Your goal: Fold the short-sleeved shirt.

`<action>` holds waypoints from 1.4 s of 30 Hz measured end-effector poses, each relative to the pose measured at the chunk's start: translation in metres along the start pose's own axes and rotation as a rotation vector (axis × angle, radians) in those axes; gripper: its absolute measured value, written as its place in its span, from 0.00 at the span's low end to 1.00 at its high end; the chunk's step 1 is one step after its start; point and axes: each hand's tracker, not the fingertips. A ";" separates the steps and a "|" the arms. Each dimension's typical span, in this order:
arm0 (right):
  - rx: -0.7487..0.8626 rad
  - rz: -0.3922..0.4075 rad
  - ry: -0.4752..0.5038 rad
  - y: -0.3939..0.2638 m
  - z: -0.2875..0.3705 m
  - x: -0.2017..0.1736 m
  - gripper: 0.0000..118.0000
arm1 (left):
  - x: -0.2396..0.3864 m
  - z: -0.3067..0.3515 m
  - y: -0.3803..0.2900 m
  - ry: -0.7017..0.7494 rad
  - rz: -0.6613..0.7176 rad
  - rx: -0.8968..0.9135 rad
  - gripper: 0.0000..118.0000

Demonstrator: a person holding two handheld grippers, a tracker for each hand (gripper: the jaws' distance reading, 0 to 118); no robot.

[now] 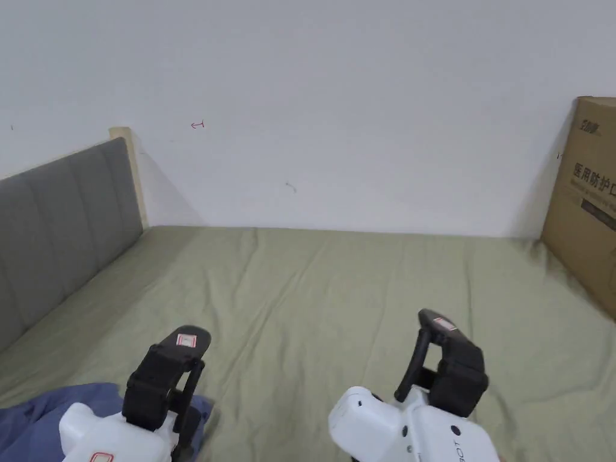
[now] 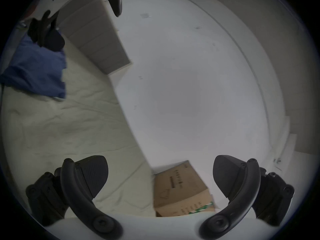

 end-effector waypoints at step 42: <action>-0.061 -1.015 -0.120 -0.059 0.022 0.082 0.06 | 0.115 0.013 -0.073 0.067 -1.413 0.125 0.00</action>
